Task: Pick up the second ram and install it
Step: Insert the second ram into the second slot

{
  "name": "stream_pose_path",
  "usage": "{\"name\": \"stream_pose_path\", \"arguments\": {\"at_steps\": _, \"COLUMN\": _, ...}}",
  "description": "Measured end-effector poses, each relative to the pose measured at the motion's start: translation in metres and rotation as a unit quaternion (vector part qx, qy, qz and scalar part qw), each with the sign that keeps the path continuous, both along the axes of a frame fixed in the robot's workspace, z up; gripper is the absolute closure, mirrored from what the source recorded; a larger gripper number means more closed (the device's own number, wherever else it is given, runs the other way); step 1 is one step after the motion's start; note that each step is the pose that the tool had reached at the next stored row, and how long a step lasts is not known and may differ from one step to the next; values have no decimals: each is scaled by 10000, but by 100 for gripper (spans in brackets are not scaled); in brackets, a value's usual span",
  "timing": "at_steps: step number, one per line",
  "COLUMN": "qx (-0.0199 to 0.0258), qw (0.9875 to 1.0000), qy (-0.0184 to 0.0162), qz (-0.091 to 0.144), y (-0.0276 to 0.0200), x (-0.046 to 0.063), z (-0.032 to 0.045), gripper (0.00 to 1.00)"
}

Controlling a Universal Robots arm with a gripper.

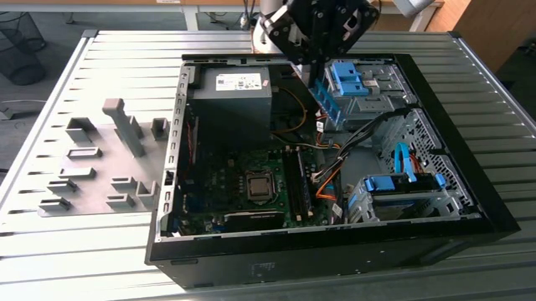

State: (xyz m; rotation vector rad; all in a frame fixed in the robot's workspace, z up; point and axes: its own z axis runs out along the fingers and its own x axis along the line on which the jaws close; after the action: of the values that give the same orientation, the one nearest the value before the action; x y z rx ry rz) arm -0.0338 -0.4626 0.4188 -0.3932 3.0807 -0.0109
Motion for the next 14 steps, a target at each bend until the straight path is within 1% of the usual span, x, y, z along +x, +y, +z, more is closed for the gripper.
{"name": "stream_pose_path", "arguments": {"at_steps": 2, "qx": 0, "qw": 9998, "qy": 0, "qz": -174, "y": 0, "x": 0, "z": -3, "gripper": 86}}
{"name": "stream_pose_path", "arguments": {"at_steps": 4, "qx": 0, "qw": 9994, "qy": 0, "qz": -355, "y": 0, "x": 0, "z": -7, "gripper": 86}}
{"name": "stream_pose_path", "arguments": {"at_steps": 6, "qx": 0, "qw": 9985, "qy": 0, "qz": -543, "y": 0, "x": 0, "z": -12, "gripper": 86}}
{"name": "stream_pose_path", "arguments": {"at_steps": 9, "qx": 0, "qw": 9969, "qy": 0, "qz": -792, "y": 0, "x": 0, "z": -19, "gripper": 86}}
{"name": "stream_pose_path", "arguments": {"at_steps": 10, "qx": -1, "qw": 9967, "qy": 0, "qz": -813, "y": 0, "x": 0, "z": -20, "gripper": 86}}
{"name": "stream_pose_path", "arguments": {"at_steps": 14, "qx": -1, "qw": 9967, "qy": 8, "qz": -818, "y": 0, "x": -1, "z": -24, "gripper": 86}}
